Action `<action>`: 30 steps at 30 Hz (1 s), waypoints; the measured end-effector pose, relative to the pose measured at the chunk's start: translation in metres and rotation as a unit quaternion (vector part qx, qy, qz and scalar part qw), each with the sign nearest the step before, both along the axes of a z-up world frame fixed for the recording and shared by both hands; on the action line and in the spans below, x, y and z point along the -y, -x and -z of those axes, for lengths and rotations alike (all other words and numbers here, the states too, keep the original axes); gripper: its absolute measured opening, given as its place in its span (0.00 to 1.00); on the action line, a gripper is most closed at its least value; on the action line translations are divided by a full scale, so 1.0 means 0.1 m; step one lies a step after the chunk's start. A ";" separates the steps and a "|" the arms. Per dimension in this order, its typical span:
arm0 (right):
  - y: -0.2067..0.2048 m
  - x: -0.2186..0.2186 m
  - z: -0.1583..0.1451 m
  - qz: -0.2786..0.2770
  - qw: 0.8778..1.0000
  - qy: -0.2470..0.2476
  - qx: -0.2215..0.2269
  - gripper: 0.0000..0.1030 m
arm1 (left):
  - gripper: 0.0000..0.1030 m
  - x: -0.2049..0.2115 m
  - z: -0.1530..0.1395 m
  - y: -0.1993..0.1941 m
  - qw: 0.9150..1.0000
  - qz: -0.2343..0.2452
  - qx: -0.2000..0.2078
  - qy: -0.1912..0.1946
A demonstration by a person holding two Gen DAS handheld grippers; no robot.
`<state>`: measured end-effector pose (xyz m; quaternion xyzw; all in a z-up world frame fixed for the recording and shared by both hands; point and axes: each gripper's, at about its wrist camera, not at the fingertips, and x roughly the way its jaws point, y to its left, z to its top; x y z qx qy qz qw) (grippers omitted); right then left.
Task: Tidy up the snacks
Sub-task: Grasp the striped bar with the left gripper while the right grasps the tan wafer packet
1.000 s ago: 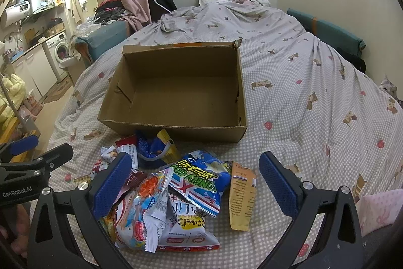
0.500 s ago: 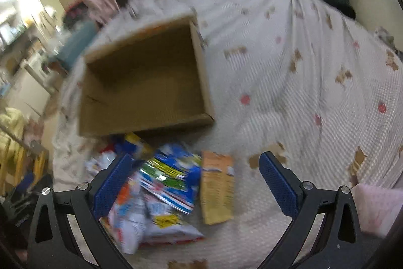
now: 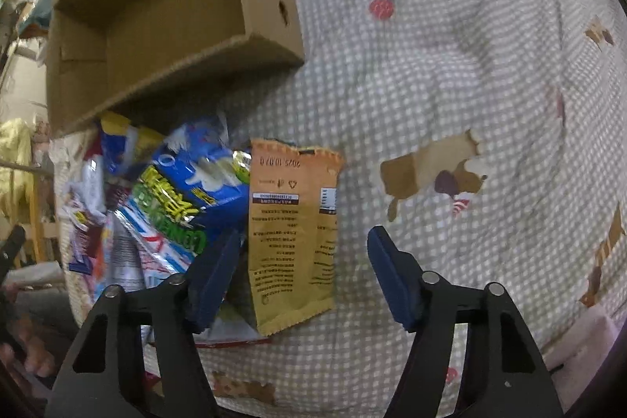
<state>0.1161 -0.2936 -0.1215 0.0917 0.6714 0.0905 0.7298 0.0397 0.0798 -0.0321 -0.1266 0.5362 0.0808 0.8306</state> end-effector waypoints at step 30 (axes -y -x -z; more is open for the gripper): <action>-0.02 -0.12 -0.02 -0.005 0.998 0.026 0.051 0.27 | 0.23 0.59 0.46 0.06 0.988 0.083 -0.094 0.087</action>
